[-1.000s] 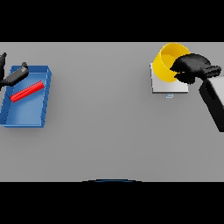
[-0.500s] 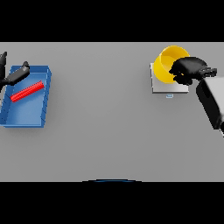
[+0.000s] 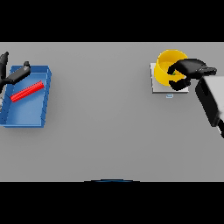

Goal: Pick up the red beaker and tilt it to pour out 1 green nut into yellow bowl. Pick up the yellow bowl and place it on the metallic measuring scale.

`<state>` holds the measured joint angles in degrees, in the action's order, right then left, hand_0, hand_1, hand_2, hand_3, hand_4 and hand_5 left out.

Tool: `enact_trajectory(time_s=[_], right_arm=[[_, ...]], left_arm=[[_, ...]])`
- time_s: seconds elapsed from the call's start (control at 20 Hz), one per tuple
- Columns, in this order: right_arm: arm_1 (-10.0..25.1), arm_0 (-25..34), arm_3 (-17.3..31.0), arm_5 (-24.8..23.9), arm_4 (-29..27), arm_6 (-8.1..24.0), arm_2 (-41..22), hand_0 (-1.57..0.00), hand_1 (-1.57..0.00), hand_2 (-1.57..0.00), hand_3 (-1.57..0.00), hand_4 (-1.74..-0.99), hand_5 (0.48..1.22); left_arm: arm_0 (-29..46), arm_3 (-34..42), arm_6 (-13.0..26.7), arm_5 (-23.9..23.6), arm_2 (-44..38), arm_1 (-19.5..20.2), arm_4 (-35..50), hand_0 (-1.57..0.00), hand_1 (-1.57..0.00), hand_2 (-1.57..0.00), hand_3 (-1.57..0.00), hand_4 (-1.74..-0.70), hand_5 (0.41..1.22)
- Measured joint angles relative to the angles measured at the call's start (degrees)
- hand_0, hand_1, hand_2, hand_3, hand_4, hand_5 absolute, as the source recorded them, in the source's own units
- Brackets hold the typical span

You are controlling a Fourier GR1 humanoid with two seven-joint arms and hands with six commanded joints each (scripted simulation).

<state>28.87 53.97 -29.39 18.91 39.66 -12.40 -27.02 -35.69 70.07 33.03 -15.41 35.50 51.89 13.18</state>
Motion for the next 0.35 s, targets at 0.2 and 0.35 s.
enact_trajectory(time_s=[0.2,0.35], right_arm=[[-0.3,0.3,0.6,0.3,0.8,-2.3,-1.0,-0.10,-0.09,-0.21,-0.41,-1.336,0.741],[-0.9,1.0,2.0,0.3,1.5,-1.6,-1.5,-0.05,-0.05,-0.12,-0.35,-1.308,0.733]], left_arm=[[-0.4,-1.0,0.2,-0.1,-0.3,-0.3,0.1,0.00,0.00,0.00,0.00,-0.81,0.734],[-0.4,-0.1,0.3,-0.5,-0.5,-0.5,0.6,0.00,0.00,0.00,0.00,-0.82,0.734]])
